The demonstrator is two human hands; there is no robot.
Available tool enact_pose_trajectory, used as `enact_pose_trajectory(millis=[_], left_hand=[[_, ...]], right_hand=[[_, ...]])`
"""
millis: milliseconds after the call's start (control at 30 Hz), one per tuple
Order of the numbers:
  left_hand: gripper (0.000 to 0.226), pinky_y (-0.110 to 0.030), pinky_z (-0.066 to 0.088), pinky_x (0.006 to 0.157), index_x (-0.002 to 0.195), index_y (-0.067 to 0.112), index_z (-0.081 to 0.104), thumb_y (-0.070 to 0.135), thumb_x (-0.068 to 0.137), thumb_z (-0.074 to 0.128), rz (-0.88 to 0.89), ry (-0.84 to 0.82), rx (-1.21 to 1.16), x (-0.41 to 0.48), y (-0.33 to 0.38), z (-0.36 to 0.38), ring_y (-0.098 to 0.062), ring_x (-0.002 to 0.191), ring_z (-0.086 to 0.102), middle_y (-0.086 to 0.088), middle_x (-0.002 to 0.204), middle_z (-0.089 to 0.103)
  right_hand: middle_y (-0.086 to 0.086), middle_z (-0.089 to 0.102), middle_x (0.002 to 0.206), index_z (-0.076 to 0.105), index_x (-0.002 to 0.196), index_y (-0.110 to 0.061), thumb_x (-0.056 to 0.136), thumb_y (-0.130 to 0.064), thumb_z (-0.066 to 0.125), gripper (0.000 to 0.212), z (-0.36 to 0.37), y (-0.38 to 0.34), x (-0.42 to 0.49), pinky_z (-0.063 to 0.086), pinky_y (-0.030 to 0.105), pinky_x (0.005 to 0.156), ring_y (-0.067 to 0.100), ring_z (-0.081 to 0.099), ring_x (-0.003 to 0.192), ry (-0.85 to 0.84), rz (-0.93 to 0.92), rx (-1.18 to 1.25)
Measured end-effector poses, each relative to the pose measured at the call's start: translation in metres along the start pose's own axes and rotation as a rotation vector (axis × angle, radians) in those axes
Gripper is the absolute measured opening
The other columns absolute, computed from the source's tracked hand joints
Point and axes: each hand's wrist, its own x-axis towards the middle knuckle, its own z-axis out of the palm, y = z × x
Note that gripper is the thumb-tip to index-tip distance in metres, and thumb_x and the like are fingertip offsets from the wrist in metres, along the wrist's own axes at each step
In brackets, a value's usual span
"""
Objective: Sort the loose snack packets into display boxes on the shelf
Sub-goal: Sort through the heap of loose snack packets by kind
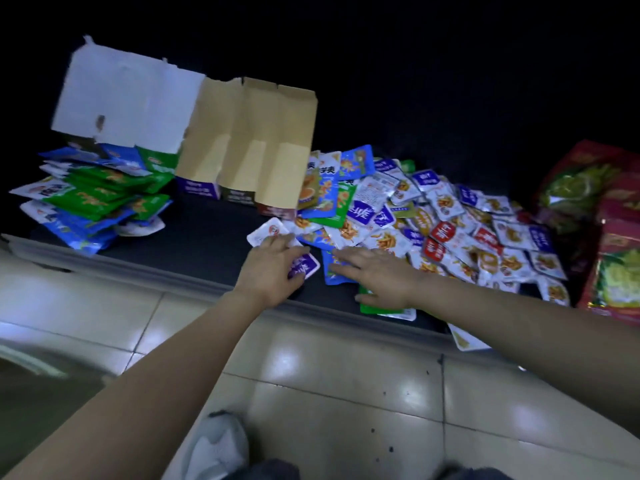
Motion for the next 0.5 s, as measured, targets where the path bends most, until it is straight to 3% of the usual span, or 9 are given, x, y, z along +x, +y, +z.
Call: enact_pose_trajectory(millis=[67,133,200,233,300,367,500], left_hand=[[0.044,-0.036,0.034,0.104,0.132,0.024,0.058,0.034,0.089,0.060,-0.018,-0.042,0.086,0.001,0.006,0.008,-0.030,0.137,0.036,-0.006,0.146,0.046],[0.033,-0.036,0.036,0.097,0.117,0.020,0.067,0.029,0.086,0.062,-0.049,0.025,0.071,0.002,0.009,0.010,-0.031,0.126,0.044,-0.007,0.130,0.057],[0.025,-0.039,0.038,0.093,0.106,0.015,0.070,0.021,0.083,0.067,-0.083,0.092,0.047,0.002,0.010,0.008,-0.034,0.117,0.049,-0.011,0.116,0.060],[0.024,-0.041,0.040,0.091,0.105,0.013,0.071,0.018,0.081,0.068,-0.086,0.118,0.038,0.002,0.010,0.007,-0.037,0.115,0.050,-0.013,0.114,0.061],[0.034,-0.044,0.043,0.091,0.112,0.011,0.069,0.016,0.079,0.067,-0.053,0.145,0.013,0.003,0.010,0.007,-0.040,0.114,0.051,-0.016,0.119,0.059],[0.049,-0.047,0.041,0.099,0.128,0.013,0.062,0.018,0.080,0.064,0.025,0.118,0.000,0.005,0.014,0.008,-0.040,0.124,0.047,-0.017,0.137,0.053],[0.065,-0.042,0.021,0.118,0.152,0.026,0.030,0.030,0.094,0.058,0.073,-0.071,0.076,0.014,0.022,0.014,-0.027,0.149,0.014,-0.001,0.162,0.019]], right_hand=[[0.010,0.030,0.156,0.037,0.148,-0.017,0.091,-0.024,0.057,0.061,0.009,0.006,-0.012,0.032,0.040,0.106,0.028,0.029,0.142,0.068,-0.004,0.022],[0.013,0.053,0.134,0.056,0.132,-0.011,0.086,-0.018,0.061,0.047,0.008,0.012,-0.016,0.044,0.042,0.094,0.034,0.047,0.124,0.183,-0.001,0.099],[0.014,0.059,0.117,0.062,0.122,-0.009,0.083,-0.018,0.068,0.041,0.007,0.017,-0.016,0.049,0.043,0.087,0.034,0.055,0.110,0.353,0.008,0.121],[0.014,0.057,0.123,0.059,0.127,-0.011,0.083,-0.023,0.069,0.047,0.007,0.019,-0.015,0.046,0.044,0.092,0.033,0.053,0.115,0.399,0.029,0.118],[0.009,0.037,0.151,0.041,0.146,-0.019,0.088,-0.040,0.065,0.067,0.010,0.019,-0.011,0.028,0.044,0.108,0.029,0.033,0.138,0.344,0.079,0.102],[0.005,0.020,0.161,0.028,0.152,-0.023,0.092,-0.052,0.054,0.071,0.016,0.022,-0.004,0.016,0.041,0.114,0.024,0.016,0.148,0.245,0.105,0.043],[0.011,0.047,0.145,0.059,0.128,-0.019,0.089,-0.063,0.036,0.062,0.014,0.035,-0.010,0.033,0.045,0.104,0.030,0.041,0.135,0.285,0.140,-0.022]])
